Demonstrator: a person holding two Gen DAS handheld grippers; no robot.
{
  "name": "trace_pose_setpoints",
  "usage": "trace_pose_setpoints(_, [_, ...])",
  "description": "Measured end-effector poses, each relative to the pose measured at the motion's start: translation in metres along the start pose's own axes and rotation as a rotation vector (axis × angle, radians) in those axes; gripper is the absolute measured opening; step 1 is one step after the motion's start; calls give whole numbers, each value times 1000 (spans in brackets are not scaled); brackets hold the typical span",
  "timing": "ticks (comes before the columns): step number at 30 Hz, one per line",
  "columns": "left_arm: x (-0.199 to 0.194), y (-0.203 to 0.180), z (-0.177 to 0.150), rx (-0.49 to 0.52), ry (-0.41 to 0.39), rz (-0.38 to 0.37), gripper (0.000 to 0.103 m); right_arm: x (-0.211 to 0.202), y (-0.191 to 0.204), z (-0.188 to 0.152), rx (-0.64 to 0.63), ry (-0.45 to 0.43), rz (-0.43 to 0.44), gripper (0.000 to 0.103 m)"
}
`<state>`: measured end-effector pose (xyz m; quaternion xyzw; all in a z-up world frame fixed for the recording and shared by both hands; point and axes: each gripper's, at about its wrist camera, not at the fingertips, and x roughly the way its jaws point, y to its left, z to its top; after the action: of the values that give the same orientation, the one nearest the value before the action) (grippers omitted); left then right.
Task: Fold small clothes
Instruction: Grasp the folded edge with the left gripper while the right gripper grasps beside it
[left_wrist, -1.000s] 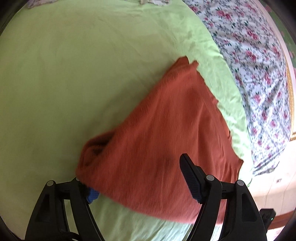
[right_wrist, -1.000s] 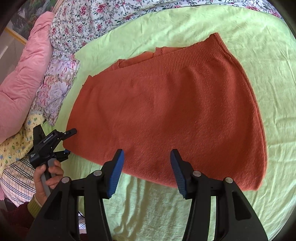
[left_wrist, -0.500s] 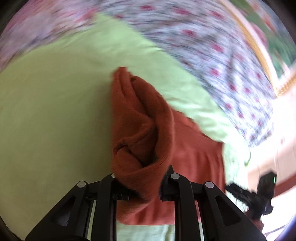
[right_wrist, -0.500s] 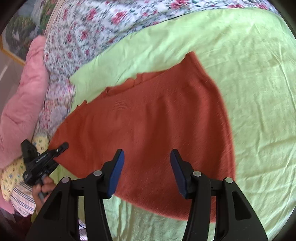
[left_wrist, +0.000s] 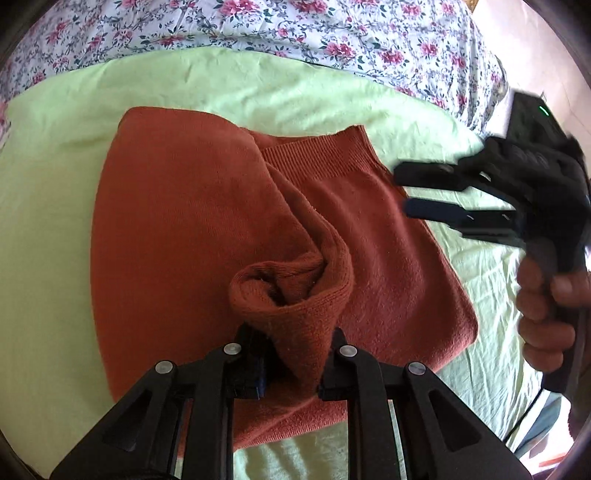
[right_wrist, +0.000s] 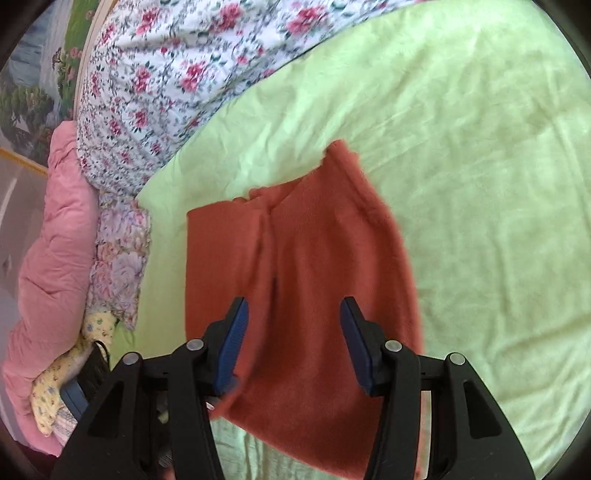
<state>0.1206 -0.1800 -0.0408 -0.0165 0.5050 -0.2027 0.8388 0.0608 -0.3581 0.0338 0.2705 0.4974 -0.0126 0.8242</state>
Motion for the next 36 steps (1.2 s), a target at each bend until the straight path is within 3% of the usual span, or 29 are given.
trace_pose_setpoints(10, [-28, 12, -14, 9, -33, -23, 16, 113, 42, 30, -51, 210, 90, 53])
trace_pose_setpoints(11, [-29, 12, -15, 8, -30, -24, 15, 120, 44, 32, -59, 216, 74, 46])
trace_pose_setpoints(12, [-31, 12, -15, 7, -30, -28, 15, 124, 47, 33, -71, 215, 68, 21])
trace_pose_setpoints(18, [-46, -16, -1, 57, -68, -117, 15, 71, 67, 44, -176, 87, 118, 16])
trace_pose_setpoints(23, [-29, -60, 0, 149, -61, -198, 15, 19, 41, 52, -194, 14, 70, 15])
trace_pose_setpoints(28, [1, -80, -2, 168, 6, -216, 15, 24, -8, 50, -134, 46, -27, 15])
trace_pose_setpoints(33, [1, -83, 3, 191, -3, -234, 15, 13, -13, 52, -129, 9, 2, 15])
trace_pose_setpoints(36, [13, -84, -3, 174, 34, -244, 17, 22, -25, 52, -121, 31, -49, 15])
